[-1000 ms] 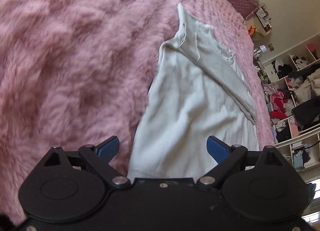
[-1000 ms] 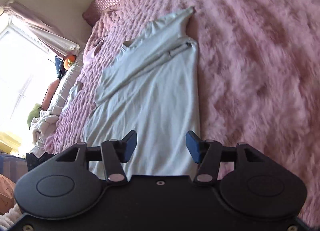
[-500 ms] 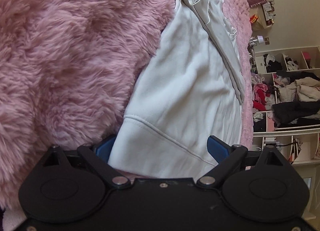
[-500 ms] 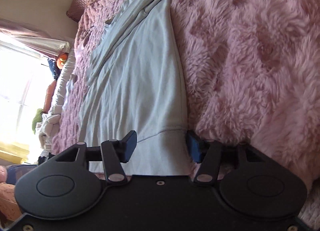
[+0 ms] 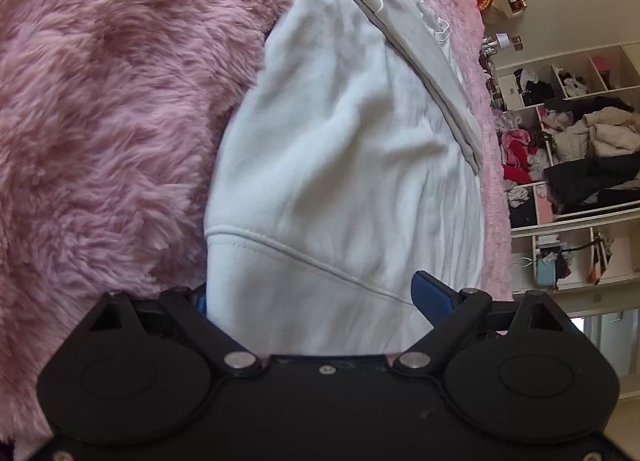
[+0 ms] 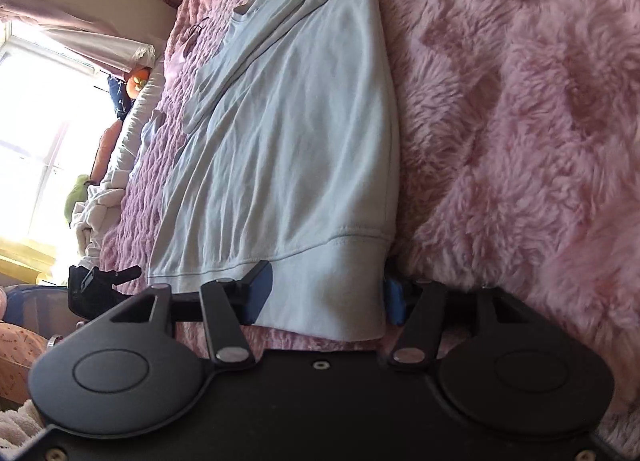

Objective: Fold small clothes

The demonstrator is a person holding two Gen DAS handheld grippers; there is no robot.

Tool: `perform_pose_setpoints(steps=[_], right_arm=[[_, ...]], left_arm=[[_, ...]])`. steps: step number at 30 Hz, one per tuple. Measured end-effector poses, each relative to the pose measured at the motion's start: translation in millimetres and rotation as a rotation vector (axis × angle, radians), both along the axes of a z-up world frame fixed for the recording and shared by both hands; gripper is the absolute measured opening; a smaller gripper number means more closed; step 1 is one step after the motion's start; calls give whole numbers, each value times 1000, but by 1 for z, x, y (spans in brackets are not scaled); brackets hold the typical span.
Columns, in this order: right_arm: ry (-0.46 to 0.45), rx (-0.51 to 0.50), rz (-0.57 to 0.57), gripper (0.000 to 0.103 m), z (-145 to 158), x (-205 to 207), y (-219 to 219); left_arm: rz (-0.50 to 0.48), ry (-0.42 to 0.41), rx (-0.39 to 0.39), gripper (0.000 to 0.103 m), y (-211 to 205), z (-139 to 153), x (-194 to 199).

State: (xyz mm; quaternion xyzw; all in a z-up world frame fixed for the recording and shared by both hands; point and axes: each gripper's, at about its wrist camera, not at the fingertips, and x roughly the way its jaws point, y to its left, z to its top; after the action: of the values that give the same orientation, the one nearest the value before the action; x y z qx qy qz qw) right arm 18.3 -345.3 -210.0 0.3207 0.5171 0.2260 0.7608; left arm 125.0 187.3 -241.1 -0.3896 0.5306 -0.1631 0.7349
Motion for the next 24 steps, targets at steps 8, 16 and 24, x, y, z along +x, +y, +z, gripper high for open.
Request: perform_pose_setpoints(steps=[8, 16, 24], right_arm=[[37, 63, -67, 30, 3, -4, -8], [20, 68, -98, 9, 11, -7, -3], [-92, 129, -152, 7, 63, -40, -22]], left_arm=[[71, 64, -44, 14, 6, -6, -2], [135, 38, -60, 8, 2, 4, -8], [155, -110, -94, 5, 2, 53, -52]])
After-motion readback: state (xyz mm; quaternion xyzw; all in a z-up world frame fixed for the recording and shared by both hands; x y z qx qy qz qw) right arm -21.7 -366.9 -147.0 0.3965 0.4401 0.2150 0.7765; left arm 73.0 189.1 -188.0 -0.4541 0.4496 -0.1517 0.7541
